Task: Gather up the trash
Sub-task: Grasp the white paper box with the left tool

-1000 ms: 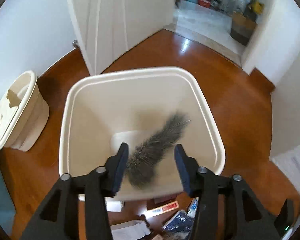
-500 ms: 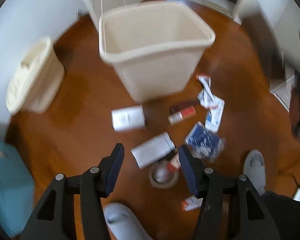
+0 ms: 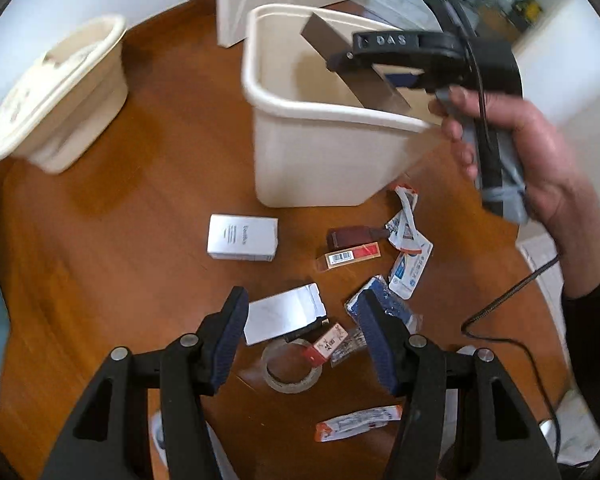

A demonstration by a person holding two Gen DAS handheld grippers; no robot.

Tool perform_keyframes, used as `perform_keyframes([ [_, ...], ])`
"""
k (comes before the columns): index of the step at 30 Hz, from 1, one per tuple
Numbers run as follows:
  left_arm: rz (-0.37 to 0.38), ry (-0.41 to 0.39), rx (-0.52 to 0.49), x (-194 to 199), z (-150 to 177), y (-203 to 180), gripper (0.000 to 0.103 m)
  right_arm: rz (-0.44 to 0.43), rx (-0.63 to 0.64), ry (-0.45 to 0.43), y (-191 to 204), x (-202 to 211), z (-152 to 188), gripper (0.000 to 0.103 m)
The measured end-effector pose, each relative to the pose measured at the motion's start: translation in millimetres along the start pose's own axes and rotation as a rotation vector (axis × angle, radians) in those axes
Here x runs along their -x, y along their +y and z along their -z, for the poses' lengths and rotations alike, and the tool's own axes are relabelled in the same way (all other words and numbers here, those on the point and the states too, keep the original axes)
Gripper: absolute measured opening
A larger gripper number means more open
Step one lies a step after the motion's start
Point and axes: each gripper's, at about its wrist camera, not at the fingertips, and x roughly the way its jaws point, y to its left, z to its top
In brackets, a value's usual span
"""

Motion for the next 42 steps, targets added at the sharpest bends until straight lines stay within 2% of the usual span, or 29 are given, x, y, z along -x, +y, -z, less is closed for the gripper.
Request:
perform_keyframes([
  [2, 0.014, 0.004, 0.026, 0, 3, 8, 0.055, 0.024, 0.031, 0.013, 10, -8, 3, 0.081],
  [4, 0.012, 0.003, 0.026, 1, 7, 11, 0.055, 0.046, 0.079, -0.022, 18, -5, 1, 0.083],
  [6, 0.009, 0.006, 0.027, -1, 9, 12, 0.055, 0.104, 0.123, -0.037, 26, -3, 0, 0.089],
  [10, 0.002, 0.022, 0.013, -16, 12, 6, 0.055, 0.078, 0.108, -0.104, 29, 22, 2, 0.09],
  [12, -0.033, 0.035, -0.057, -31, 16, -3, 0.055, 0.008, 0.086, -0.221, 23, 59, 14, 0.09],
  [14, -0.071, 0.078, -0.139, -55, 23, -13, 0.055, -0.02, 0.095, -0.332, 20, 95, 37, 0.09],
  [16, -0.116, 0.129, -0.235, -81, 33, -23, 0.055, -0.04, 0.11, -0.444, 6, 136, 79, 0.096],
  [17, -0.142, 0.15, -0.303, -97, 39, -29, 0.055, -0.037, 0.113, -0.475, 0, 148, 99, 0.103],
  [18, -0.165, 0.177, -0.399, -115, 45, -37, 0.055, -0.018, 0.103, -0.499, -13, 159, 128, 0.103],
  [19, -0.178, 0.209, -0.489, -133, 51, -44, 0.055, -0.011, 0.099, -0.48, -23, 161, 147, 0.103],
  [20, -0.21, 0.257, -0.621, -160, 61, -51, 0.055, -0.005, 0.09, -0.445, -33, 159, 162, 0.103],
  [22, -0.278, 0.338, -0.801, -196, 78, -55, 0.055, 0.019, 0.025, -0.358, -59, 148, 201, 0.103],
  [23, -0.334, 0.369, -0.886, -216, 85, -52, 0.055, 0.009, 0.01, -0.331, -67, 144, 213, 0.103],
  [24, -0.361, 0.391, -0.916, -226, 87, -49, 0.055, 0.008, -0.01, -0.28, -79, 135, 232, 0.103],
  [26, -0.362, 0.433, -0.928, -240, 84, -43, 0.055, 0.042, -0.031, -0.208, -86, 112, 250, 0.103],
  [29, -0.351, 0.434, -0.951, -242, 75, -44, 0.055, 0.039, -0.073, -0.133, -105, 101, 280, 0.103],
  [31, -0.371, 0.437, -0.986, -248, 71, -45, 0.056, 0.027, -0.102, -0.089, -114, 90, 293, 0.103],
  [34, -0.364, 0.453, -0.996, -254, 64, -46, 0.061, 0.028, -0.107, -0.058, -111, 74, 301, 0.103],
  [39, -0.358, 0.424, -0.983, -252, 53, -52, 0.062, -0.002, -0.115, -0.026, -110, 66, 307, 0.103],
  [42, -0.37, 0.454, -1.011, -262, 53, -53, 0.063, -0.006, -0.125, 0.004, -106, 53, 310, 0.103],
])
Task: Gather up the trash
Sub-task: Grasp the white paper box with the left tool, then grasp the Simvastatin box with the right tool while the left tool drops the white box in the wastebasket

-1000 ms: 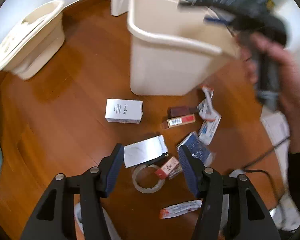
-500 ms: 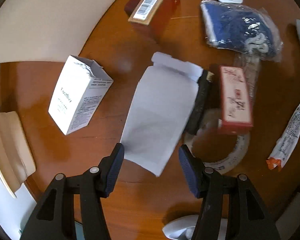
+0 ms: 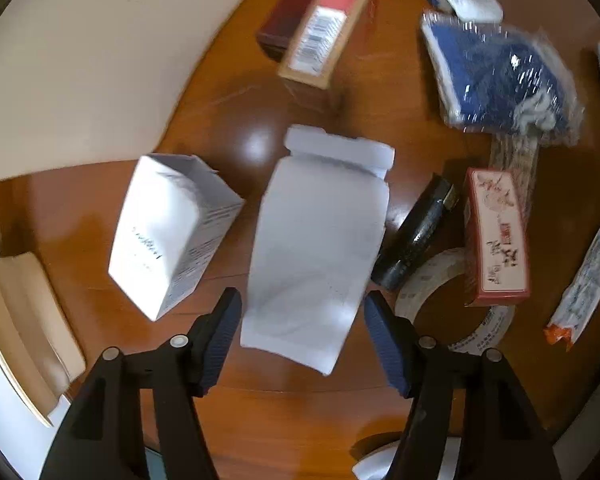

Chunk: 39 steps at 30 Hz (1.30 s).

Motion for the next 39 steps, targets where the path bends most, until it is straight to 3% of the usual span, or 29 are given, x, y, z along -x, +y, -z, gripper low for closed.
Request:
perform_keyframes([
  [8, 0.041, -0.001, 0.008, -16, -19, 2, 0.06, 0.014, 0.049, 0.042, 12, -19, 7, 0.103],
  [13, 0.07, -0.053, 0.097, -7, 2, 7, 0.052, 0.078, 0.171, 0.07, 30, -34, 20, 0.103],
  [18, 0.083, -0.101, 0.167, 40, 37, 12, 0.052, 0.12, 0.272, 0.083, 41, -47, 36, 0.103],
  [21, 0.111, -0.14, 0.266, 74, 71, 14, 0.052, 0.135, 0.184, 0.081, 22, -51, 36, 0.103],
  [25, 0.149, -0.177, 0.392, 94, 103, 0, 0.052, 0.124, -0.192, 0.042, -36, -55, 7, 0.103],
  [27, 0.173, -0.19, 0.445, 91, 108, 3, 0.052, 0.216, -0.301, -0.019, -53, -54, -13, 0.103],
  [31, 0.178, -0.205, 0.449, 86, 93, -2, 0.052, 0.322, -0.388, -0.019, -48, -64, -34, 0.103],
  [33, 0.176, -0.228, 0.448, 94, 92, 1, 0.052, 0.365, -0.363, -0.016, -29, -72, -37, 0.103],
  [36, 0.191, -0.25, 0.475, 101, 91, 6, 0.052, 0.534, -0.282, 0.031, -4, -95, -40, 0.103],
  [39, 0.194, -0.269, 0.487, 104, 94, 8, 0.052, 0.579, -0.298, 0.046, 1, -110, -42, 0.103],
])
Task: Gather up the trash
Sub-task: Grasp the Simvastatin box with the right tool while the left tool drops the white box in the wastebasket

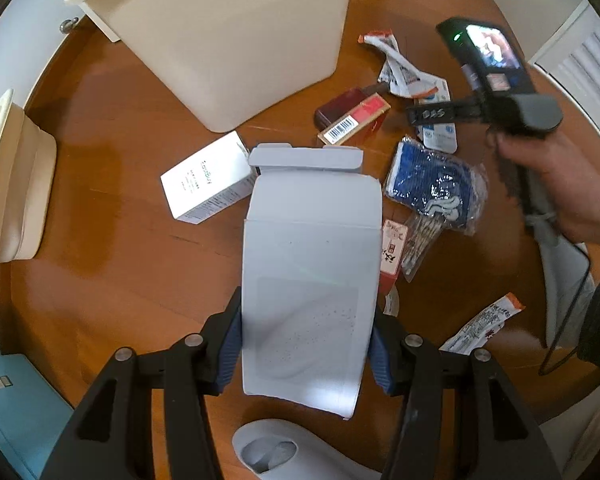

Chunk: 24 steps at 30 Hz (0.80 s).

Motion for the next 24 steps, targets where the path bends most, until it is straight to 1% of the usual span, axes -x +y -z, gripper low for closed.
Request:
perform_keyframes([
  [1, 0.0, -0.006, 0.005, 1, 0, 1, 0.052, -0.003, -0.003, 0.003, 2, -2, 1, 0.096],
  [2, 0.002, -0.01, 0.013, 2, 0, 2, 0.052, -0.017, -0.004, 0.009, 2, -4, 3, 0.083],
  [3, 0.006, -0.013, 0.024, 4, 0, 4, 0.052, -0.036, -0.004, 0.029, 1, -8, 6, 0.074],
  [4, 0.007, -0.018, 0.034, 5, -1, 5, 0.052, -0.045, -0.005, 0.03, 1, -9, 10, 0.071],
  [5, 0.006, -0.024, 0.041, 5, -2, 6, 0.052, -0.046, 0.013, -0.002, 0, -6, 12, 0.062],
  [6, 0.007, -0.03, 0.048, 7, -3, 7, 0.052, -0.062, 0.015, -0.013, -4, -5, 15, 0.057],
  [7, 0.01, -0.036, 0.054, 8, -5, 7, 0.052, -0.085, 0.01, -0.021, -9, -4, 16, 0.055],
  [12, 0.033, -0.095, 0.085, 30, -19, 6, 0.052, -0.184, -0.017, -0.034, -42, 8, 14, 0.053],
  [15, 0.08, -0.153, 0.102, 57, -34, -1, 0.052, -0.242, -0.016, -0.076, -71, 31, 17, 0.053],
  [17, 0.104, -0.207, 0.091, 84, -47, -10, 0.052, -0.285, -0.017, -0.109, -85, 51, 25, 0.053],
  [20, 0.15, -0.314, 0.097, 130, -75, -16, 0.052, -0.322, -0.032, -0.156, -103, 74, 26, 0.053],
  [21, 0.155, -0.348, 0.101, 144, -88, -16, 0.052, -0.333, -0.044, -0.177, -109, 83, 26, 0.053],
  [23, 0.141, -0.393, 0.118, 161, -115, -10, 0.053, -0.349, -0.059, -0.198, -115, 90, 21, 0.053],
  [24, 0.13, -0.412, 0.145, 167, -131, -2, 0.053, -0.365, -0.07, -0.21, -117, 96, 19, 0.053],
])
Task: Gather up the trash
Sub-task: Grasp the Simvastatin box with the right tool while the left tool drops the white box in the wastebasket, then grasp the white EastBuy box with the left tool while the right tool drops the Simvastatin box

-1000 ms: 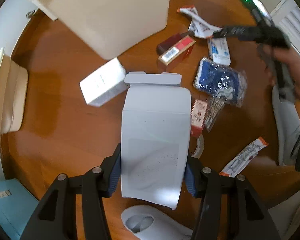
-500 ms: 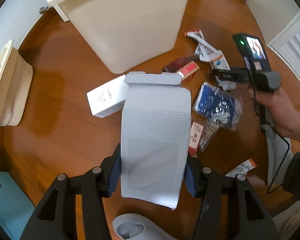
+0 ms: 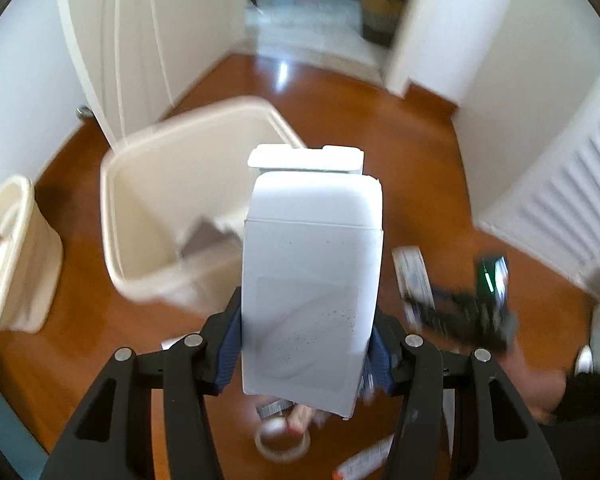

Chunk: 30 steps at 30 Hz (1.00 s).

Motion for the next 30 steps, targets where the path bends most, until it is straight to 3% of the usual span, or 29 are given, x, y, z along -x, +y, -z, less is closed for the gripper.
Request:
perform_keyframes([
  [3, -0.05, -0.034, 0.074, -16, -43, 24, 0.053, -0.023, 0.003, -0.02, 9, 5, -12, 0.053],
  [5, -0.122, -0.048, 0.117, -36, -65, 44, 0.053, -0.037, 0.002, -0.021, 11, 9, -15, 0.053],
  [10, -0.193, 0.029, 0.231, -85, -71, 81, 0.055, -0.048, -0.022, -0.013, -2, 15, -19, 0.053],
  [12, -0.209, 0.07, 0.247, -96, -61, 84, 0.059, -0.047, -0.022, -0.019, -7, 19, -22, 0.053],
  [14, -0.228, 0.059, 0.244, -96, -54, 82, 0.067, -0.045, -0.022, -0.024, -8, 21, -24, 0.053],
  [19, -0.209, -0.011, 0.289, -64, -32, 82, 0.067, -0.05, -0.014, -0.036, -3, 26, -27, 0.053],
  [23, -0.201, -0.012, 0.305, -37, 13, 88, 0.071, -0.071, 0.01, -0.073, 7, 40, -40, 0.053],
  [26, -0.196, 0.054, 0.327, -31, 61, 101, 0.072, -0.103, 0.034, -0.132, 23, 59, -64, 0.053],
  [30, -0.196, 0.187, 0.325, -51, 101, 110, 0.073, -0.19, 0.119, -0.255, 66, 98, -111, 0.053],
])
